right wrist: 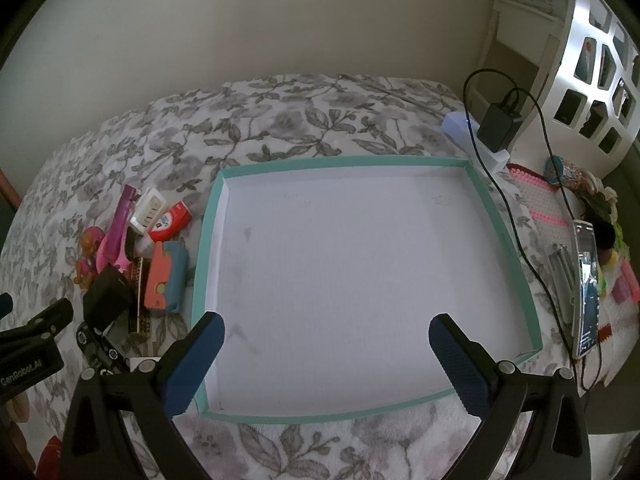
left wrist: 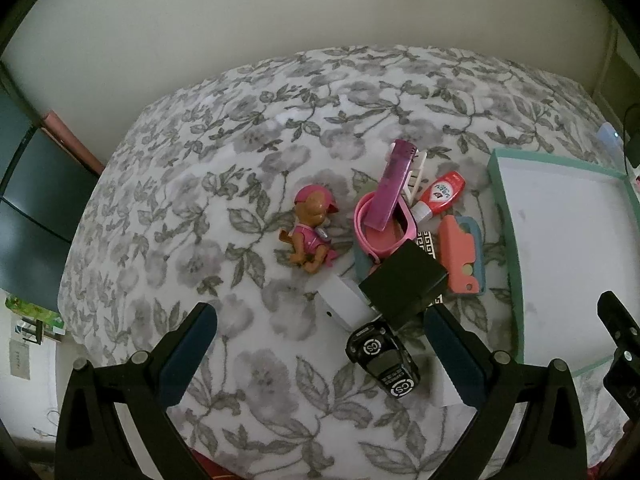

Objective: Organize rigid objects

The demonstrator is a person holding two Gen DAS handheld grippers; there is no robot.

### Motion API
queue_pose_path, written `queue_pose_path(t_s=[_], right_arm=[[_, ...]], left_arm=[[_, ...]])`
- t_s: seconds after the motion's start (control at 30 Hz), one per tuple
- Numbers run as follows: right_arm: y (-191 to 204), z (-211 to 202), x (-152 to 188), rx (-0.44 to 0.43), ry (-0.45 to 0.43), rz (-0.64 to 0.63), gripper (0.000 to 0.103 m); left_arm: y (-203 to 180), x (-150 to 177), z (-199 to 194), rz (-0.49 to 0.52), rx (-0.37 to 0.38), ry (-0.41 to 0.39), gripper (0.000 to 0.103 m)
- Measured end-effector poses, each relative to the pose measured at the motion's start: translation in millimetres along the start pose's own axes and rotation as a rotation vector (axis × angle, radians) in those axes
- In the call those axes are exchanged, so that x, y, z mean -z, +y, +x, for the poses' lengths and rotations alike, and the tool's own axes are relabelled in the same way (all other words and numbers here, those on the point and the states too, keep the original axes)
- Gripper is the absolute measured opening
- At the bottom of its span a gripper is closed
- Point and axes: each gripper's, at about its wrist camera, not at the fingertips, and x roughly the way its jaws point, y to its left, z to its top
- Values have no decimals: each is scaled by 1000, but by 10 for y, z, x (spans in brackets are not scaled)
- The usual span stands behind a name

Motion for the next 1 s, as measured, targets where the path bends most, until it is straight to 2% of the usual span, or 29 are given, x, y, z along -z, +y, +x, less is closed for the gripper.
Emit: queue_pose_path(t_s=[1.0], right_arm=[[23, 6, -1, 12, 11, -25, 103]], left_arm=[[17, 14, 42, 5, -15, 16, 103]])
